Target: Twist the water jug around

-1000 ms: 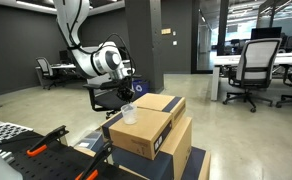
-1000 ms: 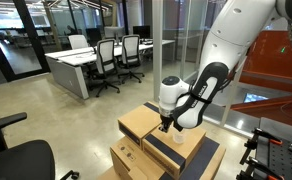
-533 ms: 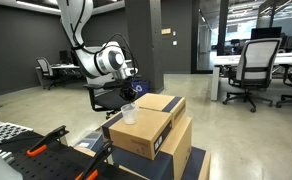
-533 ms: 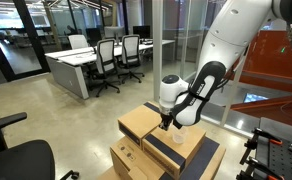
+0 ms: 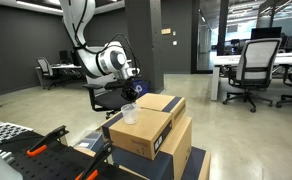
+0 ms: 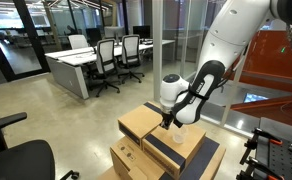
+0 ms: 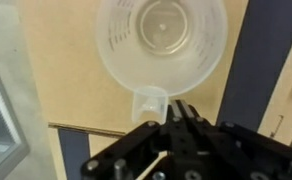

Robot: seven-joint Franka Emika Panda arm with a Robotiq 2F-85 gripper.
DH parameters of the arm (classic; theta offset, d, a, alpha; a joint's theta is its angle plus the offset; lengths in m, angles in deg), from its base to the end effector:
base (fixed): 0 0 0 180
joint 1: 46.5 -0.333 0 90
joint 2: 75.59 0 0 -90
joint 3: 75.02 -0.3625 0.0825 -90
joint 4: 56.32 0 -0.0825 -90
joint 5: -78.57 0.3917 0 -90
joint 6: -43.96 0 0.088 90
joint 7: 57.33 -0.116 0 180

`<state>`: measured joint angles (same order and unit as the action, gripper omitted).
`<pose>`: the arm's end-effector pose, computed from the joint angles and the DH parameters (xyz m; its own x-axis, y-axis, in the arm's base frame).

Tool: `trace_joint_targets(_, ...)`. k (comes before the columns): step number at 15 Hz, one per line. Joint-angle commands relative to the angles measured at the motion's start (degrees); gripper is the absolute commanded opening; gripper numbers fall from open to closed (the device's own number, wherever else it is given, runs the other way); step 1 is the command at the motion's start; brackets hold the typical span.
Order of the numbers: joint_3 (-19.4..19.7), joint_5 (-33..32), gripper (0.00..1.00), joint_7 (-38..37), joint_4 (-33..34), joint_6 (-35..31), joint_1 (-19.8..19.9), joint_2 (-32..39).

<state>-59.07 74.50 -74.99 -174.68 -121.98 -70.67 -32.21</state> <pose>0.6053 0.0918 0.0998 0.9905 -0.0016 0.1378 -0.0264 -0.9837 0.1780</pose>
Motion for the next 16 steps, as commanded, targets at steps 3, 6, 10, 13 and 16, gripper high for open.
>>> trace_joint_targets(3, -0.86, -0.46, 0.06, -0.51, 0.80, 0.95, 1.85, 0.00)
trace_joint_targets(6, -1.02, -0.34, 0.06, -0.45, 0.85, 0.92, 2.58, -0.03)
trace_joint_targets(10, -1.19, -0.17, 0.06, -0.41, 0.84, 1.11, 3.43, 0.01)
trace_joint_targets(13, -1.70, 0.01, 0.06, -0.22, 0.76, 1.31, 4.38, -0.03)
trace_joint_targets(16, -2.28, 0.09, 0.06, 0.06, 0.48, 1.36, 5.35, -0.26)
